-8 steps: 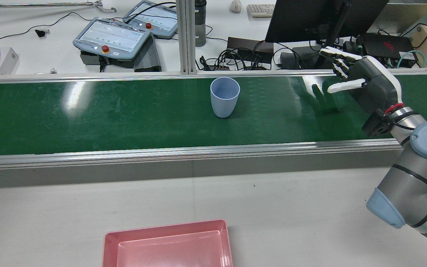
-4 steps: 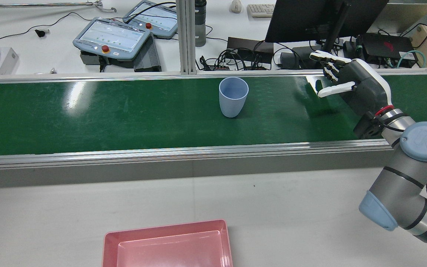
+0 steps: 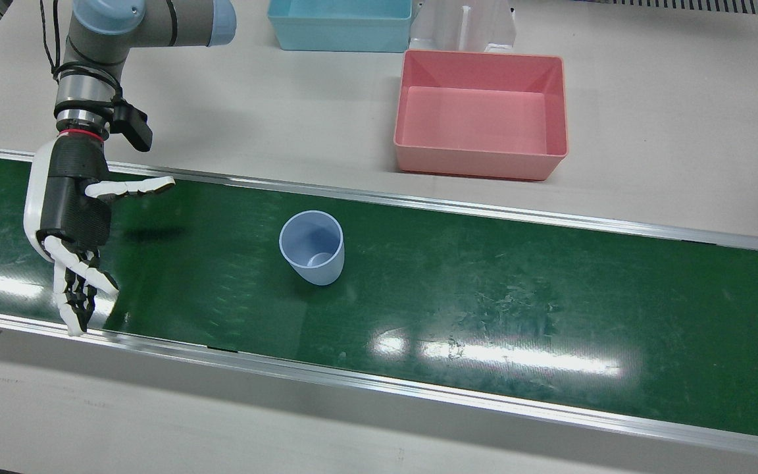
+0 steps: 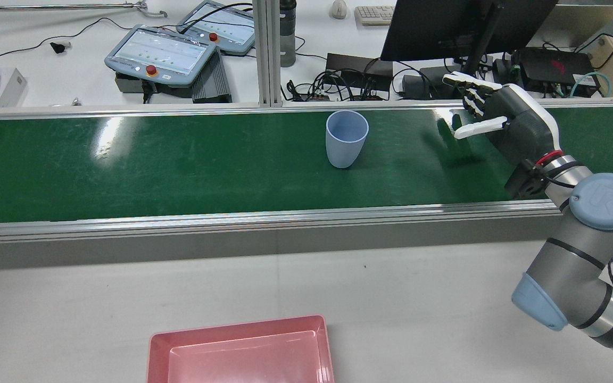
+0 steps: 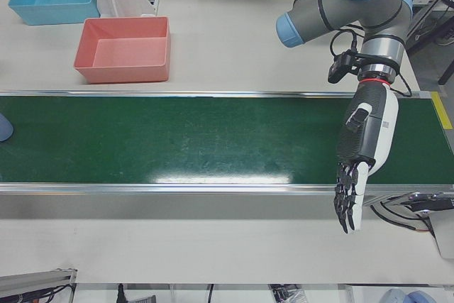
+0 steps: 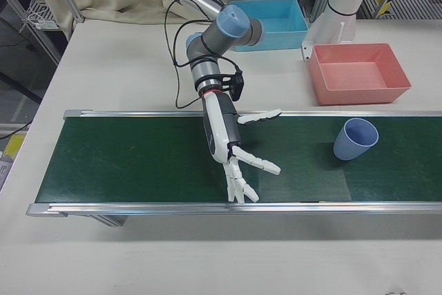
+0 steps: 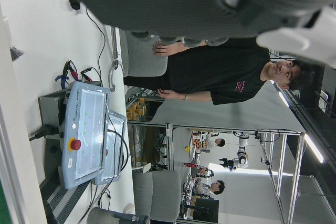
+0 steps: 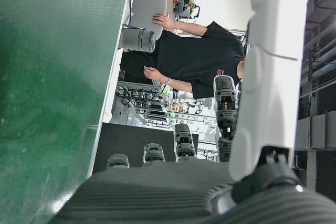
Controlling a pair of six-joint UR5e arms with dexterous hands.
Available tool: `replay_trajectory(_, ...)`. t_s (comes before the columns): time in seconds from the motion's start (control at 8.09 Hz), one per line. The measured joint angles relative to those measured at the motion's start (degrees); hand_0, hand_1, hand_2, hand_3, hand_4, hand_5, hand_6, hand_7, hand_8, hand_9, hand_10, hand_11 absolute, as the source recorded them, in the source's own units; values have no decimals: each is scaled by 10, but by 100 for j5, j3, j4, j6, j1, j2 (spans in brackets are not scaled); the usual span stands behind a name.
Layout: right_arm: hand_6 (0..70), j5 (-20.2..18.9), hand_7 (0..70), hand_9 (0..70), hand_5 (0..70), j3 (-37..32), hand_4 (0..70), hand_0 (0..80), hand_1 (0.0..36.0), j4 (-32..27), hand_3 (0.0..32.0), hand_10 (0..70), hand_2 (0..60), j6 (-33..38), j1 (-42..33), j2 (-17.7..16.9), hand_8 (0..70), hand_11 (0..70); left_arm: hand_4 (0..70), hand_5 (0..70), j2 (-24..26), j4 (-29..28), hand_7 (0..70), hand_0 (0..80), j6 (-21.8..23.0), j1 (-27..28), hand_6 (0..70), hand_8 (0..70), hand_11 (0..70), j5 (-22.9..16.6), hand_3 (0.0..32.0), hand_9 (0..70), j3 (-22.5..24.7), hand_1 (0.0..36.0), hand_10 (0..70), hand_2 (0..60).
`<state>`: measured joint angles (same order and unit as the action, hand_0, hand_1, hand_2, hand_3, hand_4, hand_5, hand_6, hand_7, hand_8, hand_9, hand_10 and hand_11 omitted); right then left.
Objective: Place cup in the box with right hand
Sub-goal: 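Move the open right hand along the belt toward the approaching cup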
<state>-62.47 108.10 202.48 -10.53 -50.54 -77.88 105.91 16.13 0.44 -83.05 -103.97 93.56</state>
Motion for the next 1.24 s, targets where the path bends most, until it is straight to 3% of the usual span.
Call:
replay_trajectory(0.25, 80, 118, 305, 133, 58, -21, 238, 614, 108, 50, 0, 0, 0, -106, 24, -31, 53, 15, 0, 0, 0, -3, 0, 0, 0, 0, 0, 0, 0, 0, 0, 0, -1, 0, 0, 0)
replay_trajectory(0.37, 83, 141, 320, 131, 57, -34, 222, 599, 123, 58, 0, 6, 0, -147, 47, -38, 51, 28, 0, 0, 0, -4, 0, 0, 0, -1, 0, 0, 0, 0, 0, 0, 1, 0, 0, 0)
replay_trajectory(0.49, 89, 150, 347, 136, 57, -39, 256, 612, 98, 61, 0, 14, 0, -165, 67, -37, 51, 39, 0, 0, 0, -4, 0, 0, 0, -1, 0, 0, 0, 0, 0, 0, 3, 0, 0, 0)
replay_trajectory(0.62, 94, 153, 374, 151, 57, -41, 251, 597, 106, 66, 0, 20, 0, -175, 85, -37, 59, 47, 0, 0, 0, -4, 0, 0, 0, -1, 0, 0, 0, 0, 0, 0, 2, 0, 0, 0)
replay_trajectory(0.99, 105, 217, 430, 180, 56, -1, 286, 595, 103, 78, 0, 23, 0, -410, 116, -24, 73, 50, 0, 0, 0, -5, 0, 0, 0, 2, 0, 0, 0, 0, 0, 0, -4, 0, 0, 0)
replay_trajectory(1.24, 101, 284, 418, 165, 53, 25, 285, 596, 98, 87, 0, 15, 0, -730, 128, -2, 64, 39, 0, 0, 0, -2, 0, 0, 0, 1, 0, 0, 0, 0, 0, 0, 0, 0, 0, 0)
